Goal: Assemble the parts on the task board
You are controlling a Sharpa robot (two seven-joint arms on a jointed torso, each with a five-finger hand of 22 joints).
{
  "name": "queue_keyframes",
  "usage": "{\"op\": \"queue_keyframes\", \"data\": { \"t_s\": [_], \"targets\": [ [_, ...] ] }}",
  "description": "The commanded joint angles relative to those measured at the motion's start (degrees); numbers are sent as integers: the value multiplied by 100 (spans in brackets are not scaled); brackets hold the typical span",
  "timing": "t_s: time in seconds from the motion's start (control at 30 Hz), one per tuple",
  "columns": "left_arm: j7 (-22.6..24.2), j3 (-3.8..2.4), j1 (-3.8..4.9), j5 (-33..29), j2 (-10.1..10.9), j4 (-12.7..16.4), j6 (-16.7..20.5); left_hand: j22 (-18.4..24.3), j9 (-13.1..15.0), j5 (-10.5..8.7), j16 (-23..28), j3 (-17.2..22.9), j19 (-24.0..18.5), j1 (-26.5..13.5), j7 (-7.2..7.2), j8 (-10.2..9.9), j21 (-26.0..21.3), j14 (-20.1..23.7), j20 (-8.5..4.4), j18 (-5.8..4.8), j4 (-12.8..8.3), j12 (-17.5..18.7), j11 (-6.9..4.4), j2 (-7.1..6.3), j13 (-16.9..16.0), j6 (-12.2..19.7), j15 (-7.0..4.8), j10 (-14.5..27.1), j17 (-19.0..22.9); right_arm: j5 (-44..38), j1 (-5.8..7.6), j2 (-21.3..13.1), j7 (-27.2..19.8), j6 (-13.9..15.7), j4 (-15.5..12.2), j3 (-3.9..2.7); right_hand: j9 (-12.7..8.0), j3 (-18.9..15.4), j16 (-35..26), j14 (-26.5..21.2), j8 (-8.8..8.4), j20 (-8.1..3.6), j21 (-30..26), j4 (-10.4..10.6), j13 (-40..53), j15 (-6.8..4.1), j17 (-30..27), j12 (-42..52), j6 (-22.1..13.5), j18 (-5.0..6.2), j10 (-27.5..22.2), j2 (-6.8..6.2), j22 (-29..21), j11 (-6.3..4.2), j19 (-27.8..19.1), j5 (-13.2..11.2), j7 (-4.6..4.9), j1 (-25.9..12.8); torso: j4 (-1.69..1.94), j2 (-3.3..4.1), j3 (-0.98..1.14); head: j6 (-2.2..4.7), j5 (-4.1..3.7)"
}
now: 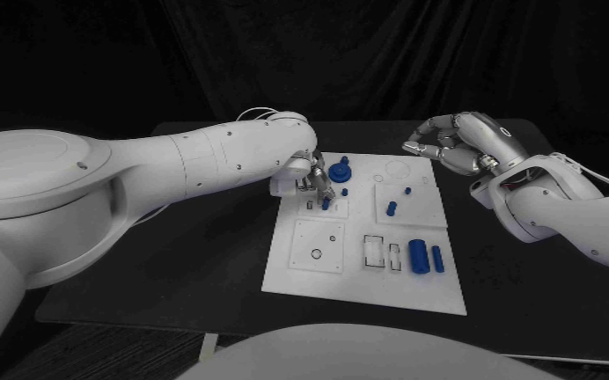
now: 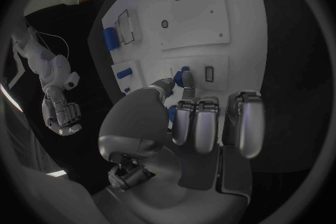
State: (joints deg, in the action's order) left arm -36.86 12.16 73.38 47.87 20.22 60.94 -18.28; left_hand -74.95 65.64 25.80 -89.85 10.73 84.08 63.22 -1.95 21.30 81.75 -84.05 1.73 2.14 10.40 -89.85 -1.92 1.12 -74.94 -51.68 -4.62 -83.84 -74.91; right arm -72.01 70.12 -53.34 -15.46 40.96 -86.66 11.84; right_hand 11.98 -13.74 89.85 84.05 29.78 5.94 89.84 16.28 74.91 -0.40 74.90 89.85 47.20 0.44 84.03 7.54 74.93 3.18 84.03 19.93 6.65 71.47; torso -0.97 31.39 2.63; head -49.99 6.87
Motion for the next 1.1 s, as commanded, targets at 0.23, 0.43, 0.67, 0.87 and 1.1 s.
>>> {"op": "queue_keyframes", "data": {
  "t_s": [0.23,0.43,0.67,0.87,1.1],
  "targets": [
    [153,-5,-10,-47,-24,-11,22,-847,59,372,-15,319,82,247,50,15,-12,-595,-58,27,-229,-15,-73,-114,-1506,-29,-75,-616,-1509,-12,-14,0,113,-33,-10,-4,-9,-13,15,595,-17,-32,-23,18,1509,-35,1510,15,30,-31,597,42,1490,-52,566,17,-5,17,-6,6,0,-1,10],
    [151,-5,-10,-47,-19,-17,17,-858,80,431,-15,765,85,300,65,-19,-22,-595,-78,27,-441,-15,-90,-248,-1506,-56,-93,-616,-1509,-12,-16,-2,117,-36,-9,-4,-9,-12,15,595,-17,-33,-26,19,1509,-35,1510,15,32,-30,597,49,1488,-52,563,25,-6,18,-3,0,1,-1,15],
    [150,-5,-10,-47,-5,-13,24,-879,162,575,-15,1455,92,211,65,-31,-31,-595,-89,26,-781,-15,-96,-461,-1506,-57,-100,-616,-1509,-12,-23,1,127,-48,-7,-4,-10,-12,15,595,-18,-33,-36,19,1509,-35,1510,15,32,-26,597,52,1484,-53,555,29,-6,18,-1,-4,-2,-1,27],
    [183,-5,-10,-47,18,17,74,-894,249,611,-15,1817,98,115,61,-5,-34,-595,-89,24,-1017,-15,-96,-552,-1506,-46,-101,-616,-1509,-12,-27,0,139,-56,-6,-4,-11,-12,15,595,-19,-33,-47,19,1509,-35,1510,15,33,-22,597,56,1479,-53,547,32,-6,18,1,-4,-3,-1,31],
    [240,-5,-10,-47,40,49,139,-902,324,548,-15,2101,99,67,35,31,-43,-595,-85,24,-1225,-15,-81,-580,-1506,-63,-93,-616,-1509,-12,-30,-5,152,-61,-6,-4,-12,-12,15,595,-20,-33,-49,18,1509,-35,1510,15,33,-22,597,60,1478,-53,545,36,-6,19,2,-3,-1,-1,37]
  ]
}}
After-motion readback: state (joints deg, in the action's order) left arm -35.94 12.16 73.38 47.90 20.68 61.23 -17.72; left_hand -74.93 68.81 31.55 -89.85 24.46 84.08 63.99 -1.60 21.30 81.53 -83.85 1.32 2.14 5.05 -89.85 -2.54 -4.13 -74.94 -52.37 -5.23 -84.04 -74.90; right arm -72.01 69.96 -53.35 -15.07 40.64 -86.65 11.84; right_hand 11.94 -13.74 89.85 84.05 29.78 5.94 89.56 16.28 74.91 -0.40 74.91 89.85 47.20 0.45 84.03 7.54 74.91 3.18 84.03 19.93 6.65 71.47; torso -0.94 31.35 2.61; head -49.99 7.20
